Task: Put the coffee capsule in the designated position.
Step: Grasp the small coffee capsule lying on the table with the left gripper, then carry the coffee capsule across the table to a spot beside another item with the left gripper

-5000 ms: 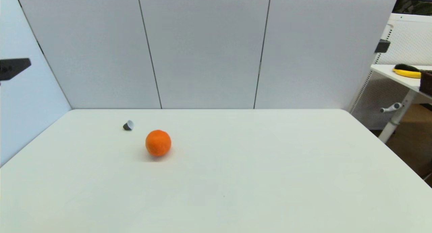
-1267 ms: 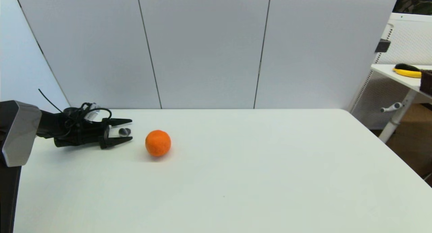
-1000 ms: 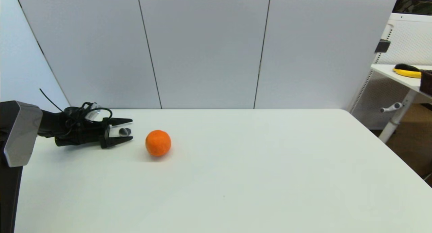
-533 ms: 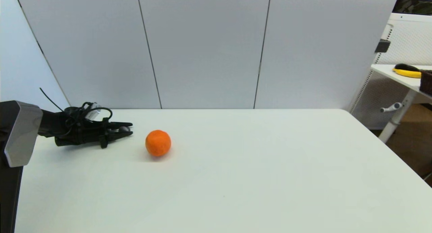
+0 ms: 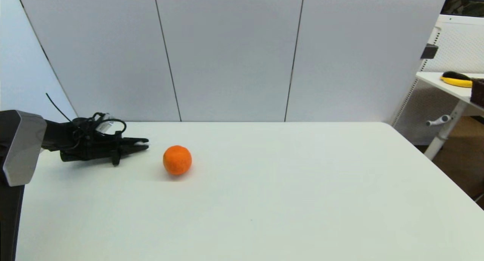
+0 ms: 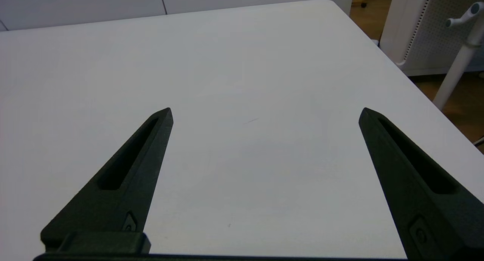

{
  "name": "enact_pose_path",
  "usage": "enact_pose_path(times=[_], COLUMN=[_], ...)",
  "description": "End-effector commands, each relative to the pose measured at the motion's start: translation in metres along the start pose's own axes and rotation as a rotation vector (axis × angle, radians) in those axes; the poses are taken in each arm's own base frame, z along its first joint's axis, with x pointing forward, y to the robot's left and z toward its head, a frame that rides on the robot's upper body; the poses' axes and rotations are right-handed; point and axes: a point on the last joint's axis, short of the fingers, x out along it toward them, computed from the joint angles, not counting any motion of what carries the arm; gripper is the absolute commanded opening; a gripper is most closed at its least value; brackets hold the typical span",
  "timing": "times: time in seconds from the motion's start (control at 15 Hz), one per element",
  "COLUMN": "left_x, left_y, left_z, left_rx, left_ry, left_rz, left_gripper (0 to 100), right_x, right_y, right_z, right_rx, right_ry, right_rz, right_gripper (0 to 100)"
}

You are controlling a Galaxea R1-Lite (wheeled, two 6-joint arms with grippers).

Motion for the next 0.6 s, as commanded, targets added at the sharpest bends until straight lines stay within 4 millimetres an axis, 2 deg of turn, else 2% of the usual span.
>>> enact_pose_path(times=[0.07, 0.2, 0.27, 0.4, 0.6], left_x=[-0.015, -0.019, -0.022, -0.019, 0.007], left_y=[-0.012, -0.028, -0.034, -0.041, -0.047], left_z=[0.086, 0.121, 0.131, 0.145, 0.152], left_rx=[0.078, 0.079, 0.076, 0.089, 0.100], left_ry=[0.000, 0.013, 0.019, 0.024, 0.017], left_rz=[0.011, 0.012, 0.014, 0.005, -0.058], left_gripper=[0, 0, 0, 0, 0], right_x=[0.000, 0.000, 0.000, 0.000, 0.000], right_y=[0.000, 0.000, 0.000, 0.000, 0.000], right_z=[0.000, 0.000, 0.000, 0.000, 0.000], right_rx=[0.000, 0.000, 0.000, 0.000, 0.000], right_ry=[0.002, 0.002, 0.002, 0.002, 0.002], right_rz=[-0.001, -0.001, -0.001, -0.001, -0.001], right_gripper=[100, 100, 100, 100, 100])
